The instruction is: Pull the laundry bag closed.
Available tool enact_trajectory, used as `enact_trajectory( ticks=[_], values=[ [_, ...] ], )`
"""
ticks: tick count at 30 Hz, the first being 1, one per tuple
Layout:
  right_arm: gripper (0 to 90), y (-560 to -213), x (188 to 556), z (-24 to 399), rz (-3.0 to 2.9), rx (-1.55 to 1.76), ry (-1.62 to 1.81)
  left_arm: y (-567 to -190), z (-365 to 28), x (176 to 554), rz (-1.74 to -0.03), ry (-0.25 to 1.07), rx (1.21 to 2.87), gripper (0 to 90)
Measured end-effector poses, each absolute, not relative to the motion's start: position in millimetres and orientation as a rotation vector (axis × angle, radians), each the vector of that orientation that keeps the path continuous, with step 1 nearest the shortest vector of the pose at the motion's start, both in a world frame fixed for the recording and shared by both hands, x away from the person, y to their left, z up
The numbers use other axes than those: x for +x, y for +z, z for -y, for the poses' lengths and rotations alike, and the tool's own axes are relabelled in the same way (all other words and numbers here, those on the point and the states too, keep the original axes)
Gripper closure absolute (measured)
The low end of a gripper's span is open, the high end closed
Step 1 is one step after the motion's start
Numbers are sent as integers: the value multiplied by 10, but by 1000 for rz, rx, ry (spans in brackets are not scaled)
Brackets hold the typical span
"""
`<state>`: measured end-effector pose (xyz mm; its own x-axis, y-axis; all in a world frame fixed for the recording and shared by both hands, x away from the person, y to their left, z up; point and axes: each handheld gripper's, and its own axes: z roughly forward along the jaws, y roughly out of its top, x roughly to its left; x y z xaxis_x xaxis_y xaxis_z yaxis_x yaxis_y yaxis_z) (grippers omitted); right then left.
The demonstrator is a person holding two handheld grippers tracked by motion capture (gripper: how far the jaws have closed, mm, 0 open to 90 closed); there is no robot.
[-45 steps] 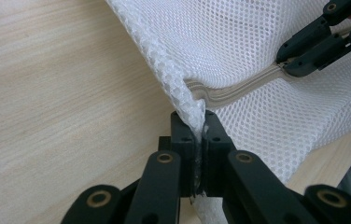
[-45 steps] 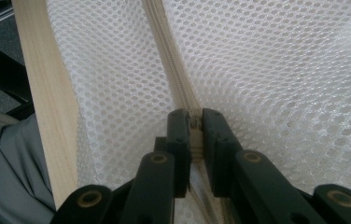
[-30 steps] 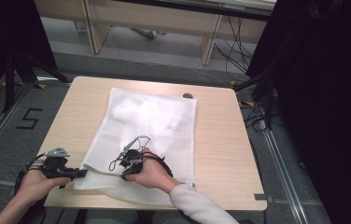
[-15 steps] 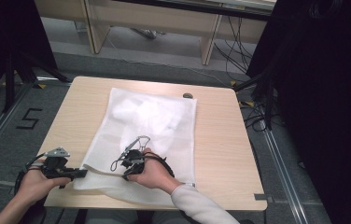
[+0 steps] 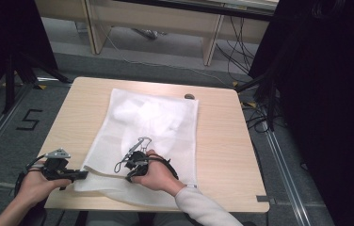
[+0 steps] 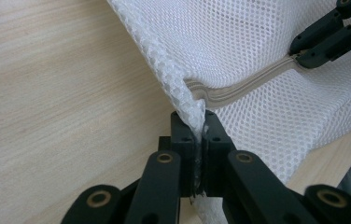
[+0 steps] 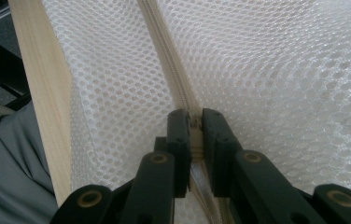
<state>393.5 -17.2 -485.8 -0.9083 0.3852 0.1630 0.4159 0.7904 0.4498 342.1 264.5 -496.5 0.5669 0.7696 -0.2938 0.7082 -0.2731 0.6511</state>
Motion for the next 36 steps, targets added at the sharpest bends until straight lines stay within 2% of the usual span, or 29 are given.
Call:
enact_trajectory(
  ticks=[36],
  values=[
    [827,-4854,3933,333,2910,-686,-757,-4969,-2646,3421,-1185,100,2030,856]
  ],
)
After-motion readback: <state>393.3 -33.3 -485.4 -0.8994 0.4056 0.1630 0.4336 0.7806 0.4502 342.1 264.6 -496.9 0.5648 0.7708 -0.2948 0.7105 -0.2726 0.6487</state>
